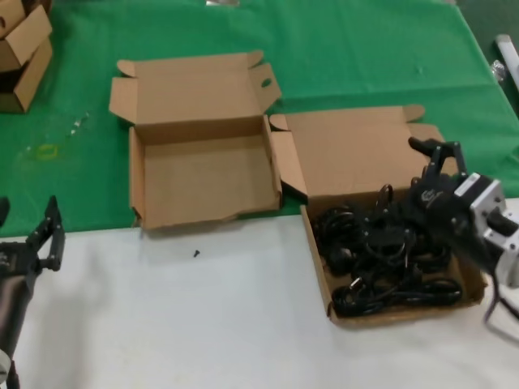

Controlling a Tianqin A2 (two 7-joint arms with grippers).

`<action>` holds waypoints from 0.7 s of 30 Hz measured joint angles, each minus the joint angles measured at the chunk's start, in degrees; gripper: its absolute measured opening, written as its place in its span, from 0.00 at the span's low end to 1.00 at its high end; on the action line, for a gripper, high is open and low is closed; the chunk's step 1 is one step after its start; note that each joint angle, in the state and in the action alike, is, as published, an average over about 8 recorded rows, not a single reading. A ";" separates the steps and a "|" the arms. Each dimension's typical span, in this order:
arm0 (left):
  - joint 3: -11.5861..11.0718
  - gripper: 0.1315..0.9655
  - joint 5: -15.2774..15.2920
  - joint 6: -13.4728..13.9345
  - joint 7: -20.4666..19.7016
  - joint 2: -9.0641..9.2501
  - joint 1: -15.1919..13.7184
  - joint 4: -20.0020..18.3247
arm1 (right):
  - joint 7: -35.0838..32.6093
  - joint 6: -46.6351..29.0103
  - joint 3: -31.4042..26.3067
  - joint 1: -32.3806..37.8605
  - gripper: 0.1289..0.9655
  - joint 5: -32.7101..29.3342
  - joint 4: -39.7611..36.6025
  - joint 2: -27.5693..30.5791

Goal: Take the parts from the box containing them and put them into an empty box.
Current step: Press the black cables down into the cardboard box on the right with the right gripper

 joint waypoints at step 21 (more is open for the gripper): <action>0.00 0.11 0.00 0.00 0.00 0.00 0.00 0.00 | -21.26 -49.95 -8.13 30.38 1.00 -6.88 -16.31 10.03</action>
